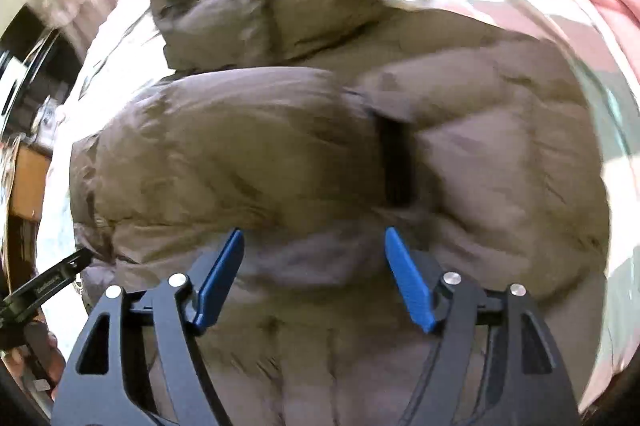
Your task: Fold large clothes
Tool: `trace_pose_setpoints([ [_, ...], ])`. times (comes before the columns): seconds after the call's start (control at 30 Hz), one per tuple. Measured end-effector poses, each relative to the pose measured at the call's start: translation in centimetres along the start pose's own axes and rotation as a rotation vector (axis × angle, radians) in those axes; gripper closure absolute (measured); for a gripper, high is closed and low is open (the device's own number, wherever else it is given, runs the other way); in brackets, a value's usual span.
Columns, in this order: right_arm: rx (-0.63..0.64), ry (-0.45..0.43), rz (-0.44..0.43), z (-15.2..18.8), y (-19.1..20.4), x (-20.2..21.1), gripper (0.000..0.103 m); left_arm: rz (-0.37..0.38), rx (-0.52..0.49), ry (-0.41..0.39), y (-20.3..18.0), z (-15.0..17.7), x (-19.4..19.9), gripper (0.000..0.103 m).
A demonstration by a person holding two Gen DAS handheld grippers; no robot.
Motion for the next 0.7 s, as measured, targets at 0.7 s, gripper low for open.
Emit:
trace_pose_setpoints([
  [0.7, 0.005, 0.13, 0.195, 3.3, -7.3, -5.4, 0.01, -0.069, -0.103, 0.141, -3.7, 1.0, -2.0, 0.005],
])
Point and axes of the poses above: each gripper's, at about its wrist camera, not at the fingertips, and x roughly against the way its jaws point, y to its left, z to its underside, the point moved 2 cm from there along -x, roughly the way its jaws point, and after that the axes turned 3 degrees about -y, right-handed, at the moved point
